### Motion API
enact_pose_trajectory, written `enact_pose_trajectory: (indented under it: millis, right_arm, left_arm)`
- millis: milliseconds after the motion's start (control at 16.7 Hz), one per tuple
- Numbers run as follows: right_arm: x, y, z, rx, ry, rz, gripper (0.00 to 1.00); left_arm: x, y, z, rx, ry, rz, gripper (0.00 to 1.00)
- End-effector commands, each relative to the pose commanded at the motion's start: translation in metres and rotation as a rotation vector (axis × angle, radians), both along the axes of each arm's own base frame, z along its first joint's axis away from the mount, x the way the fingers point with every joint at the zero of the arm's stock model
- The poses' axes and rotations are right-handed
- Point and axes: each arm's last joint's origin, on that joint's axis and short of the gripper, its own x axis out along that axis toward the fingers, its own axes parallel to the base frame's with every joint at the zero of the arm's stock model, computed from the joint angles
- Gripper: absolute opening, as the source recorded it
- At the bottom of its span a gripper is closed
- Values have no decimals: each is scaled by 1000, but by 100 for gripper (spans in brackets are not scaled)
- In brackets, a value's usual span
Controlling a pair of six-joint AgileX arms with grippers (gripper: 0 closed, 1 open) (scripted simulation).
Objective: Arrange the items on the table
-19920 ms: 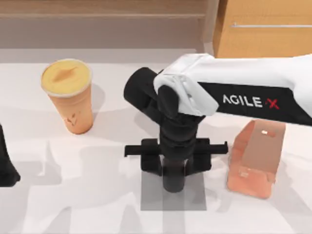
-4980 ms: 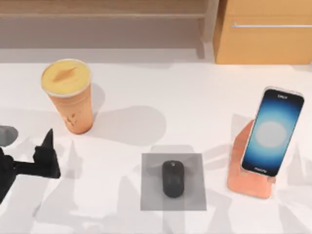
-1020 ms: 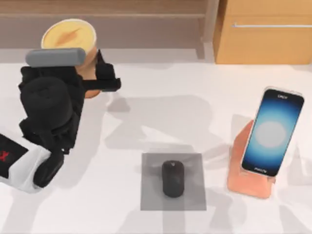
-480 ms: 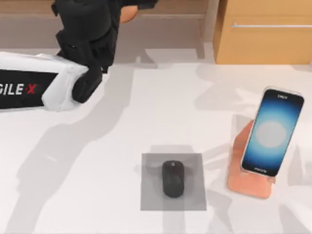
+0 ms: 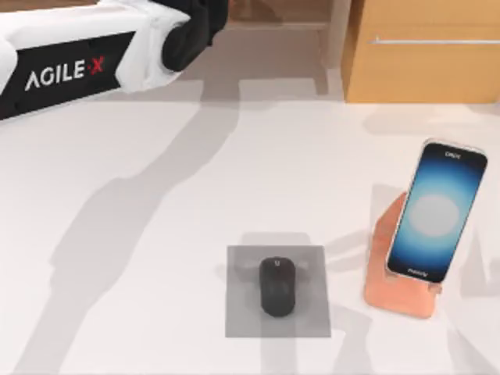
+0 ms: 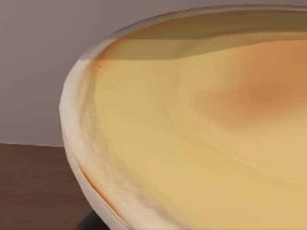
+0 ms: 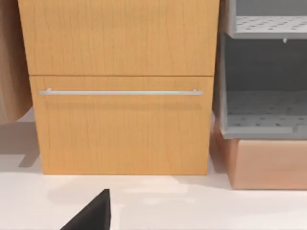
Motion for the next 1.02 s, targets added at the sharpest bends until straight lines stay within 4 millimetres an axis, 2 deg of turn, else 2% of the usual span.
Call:
enact_pose_trajectory:
  millis: [420,1020]
  right_arm:
    - [0,0,0,0,0,0,100]
    - [0,0,0,0,0,0,100]
  left_arm:
    - [26,-12,3,75,110,20,0]
    - [26,-12,7,81,116,19,0]
